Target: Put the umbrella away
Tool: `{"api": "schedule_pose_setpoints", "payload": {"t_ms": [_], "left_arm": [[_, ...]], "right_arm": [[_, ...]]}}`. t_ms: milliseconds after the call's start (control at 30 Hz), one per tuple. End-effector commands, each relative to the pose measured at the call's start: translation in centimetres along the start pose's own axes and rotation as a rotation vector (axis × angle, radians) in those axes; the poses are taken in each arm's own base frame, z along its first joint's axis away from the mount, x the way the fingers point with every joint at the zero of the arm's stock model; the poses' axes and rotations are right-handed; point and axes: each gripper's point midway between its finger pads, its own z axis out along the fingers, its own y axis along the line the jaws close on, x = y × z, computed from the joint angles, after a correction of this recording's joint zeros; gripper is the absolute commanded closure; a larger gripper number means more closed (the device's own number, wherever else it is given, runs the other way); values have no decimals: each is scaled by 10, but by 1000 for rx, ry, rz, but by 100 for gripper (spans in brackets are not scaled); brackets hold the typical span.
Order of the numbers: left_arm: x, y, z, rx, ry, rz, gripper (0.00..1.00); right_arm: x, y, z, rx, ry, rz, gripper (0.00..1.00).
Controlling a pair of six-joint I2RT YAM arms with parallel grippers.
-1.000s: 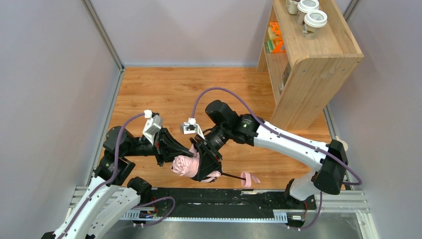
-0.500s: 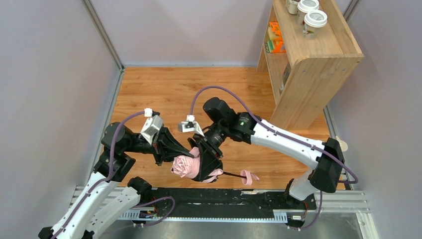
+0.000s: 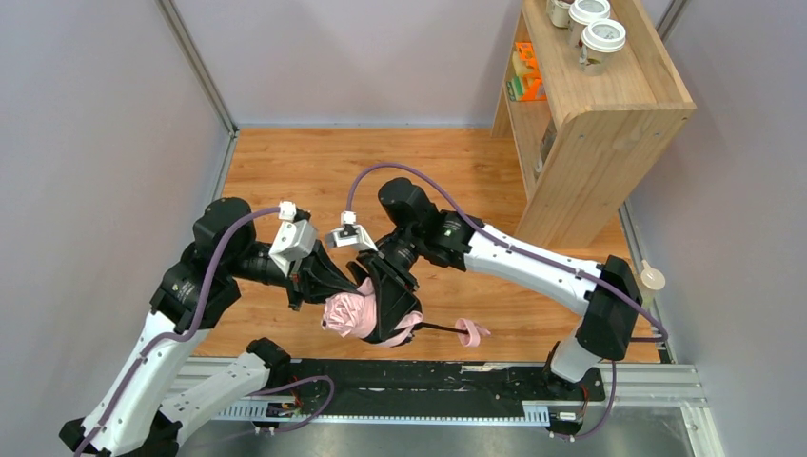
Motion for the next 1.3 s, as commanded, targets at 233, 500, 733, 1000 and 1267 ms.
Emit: {"api": "schedule_pose_setpoints", "payload": {"t_ms": [233,500,733,1000,1267], "left_arm": [[19,-65,11,346,134,139,100],[37,-70,12,356,253,144,99],[17,-49,6,126,193,211,71],[-6,-12,-33,-303,63,230,56],[12,49,-70,-733,49,131,50]], "right_arm": [[-45,-50,-13,78,-103,325,100],[-45,-53,-22,88,-121,343,100],[-28,-68,-36,255,-155,315,100],[0,-84,-54,533,-129,214,100],[14,-96,-83,811,-121,125,100]]}}
